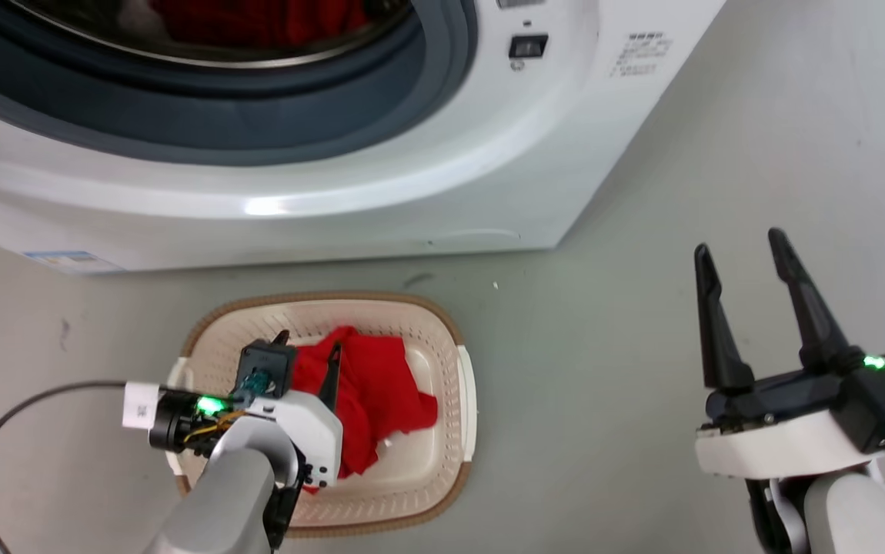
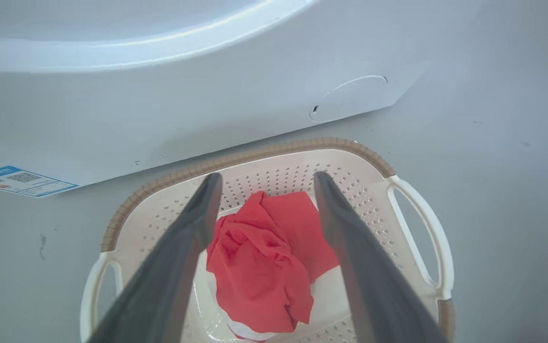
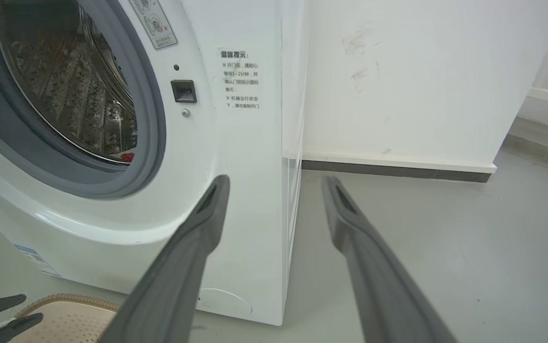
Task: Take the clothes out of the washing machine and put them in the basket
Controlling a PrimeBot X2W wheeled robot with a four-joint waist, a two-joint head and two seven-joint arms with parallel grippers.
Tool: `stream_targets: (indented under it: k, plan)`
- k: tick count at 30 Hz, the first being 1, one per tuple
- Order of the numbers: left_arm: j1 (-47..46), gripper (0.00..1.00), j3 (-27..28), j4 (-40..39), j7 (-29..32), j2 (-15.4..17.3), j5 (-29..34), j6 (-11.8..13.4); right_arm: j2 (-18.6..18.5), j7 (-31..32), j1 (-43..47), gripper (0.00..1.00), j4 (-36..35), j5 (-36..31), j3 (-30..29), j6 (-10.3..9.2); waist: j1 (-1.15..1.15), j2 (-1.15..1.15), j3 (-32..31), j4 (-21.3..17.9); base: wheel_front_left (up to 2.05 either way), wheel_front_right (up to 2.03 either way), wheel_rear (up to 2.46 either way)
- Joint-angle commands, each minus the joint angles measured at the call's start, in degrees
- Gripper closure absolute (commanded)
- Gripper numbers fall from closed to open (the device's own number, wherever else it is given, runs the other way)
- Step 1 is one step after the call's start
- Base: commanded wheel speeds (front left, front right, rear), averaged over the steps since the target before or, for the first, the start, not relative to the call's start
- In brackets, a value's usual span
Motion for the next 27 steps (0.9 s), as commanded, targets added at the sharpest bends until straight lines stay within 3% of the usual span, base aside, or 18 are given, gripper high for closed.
stream_targets:
  k: [1, 15, 22, 27]
  plan:
    - [2.14, 0.0, 1.65, -2.5, -0.13, 0.17, 1.09, 0.62, 0.06, -0.14, 1.4, 0.0, 0.31, -0.49, 0.17, -0.05, 0.01, 0.0, -3.6, 1.34, 0.0, 0.0, 0.0]
    - [15.14, 0.0, 17.26, -23.74, -0.14, -1.97, 10.68, 2.38, 0.07, -0.14, 7.05, 0.0, 1.21, -0.65, 1.48, -0.05, 0.01, 0.0, -12.57, 2.2, 0.0, 0.0, 0.0]
    - [18.49, 0.0, 24.71, -31.63, -0.15, -4.25, 14.17, 1.21, 0.07, -0.14, 8.5, 0.0, 1.38, -0.53, 2.25, -0.05, 0.01, 0.0, -15.12, 1.66, 0.0, 0.0, 0.0]
    - [16.29, 0.0, 27.65, -30.56, -0.15, -4.8, 16.0, -0.62, 0.07, -0.14, 8.03, 0.0, 1.18, -0.32, 3.28, -0.05, 0.01, 0.0, -14.88, 0.56, 0.0, 0.0, 0.0]
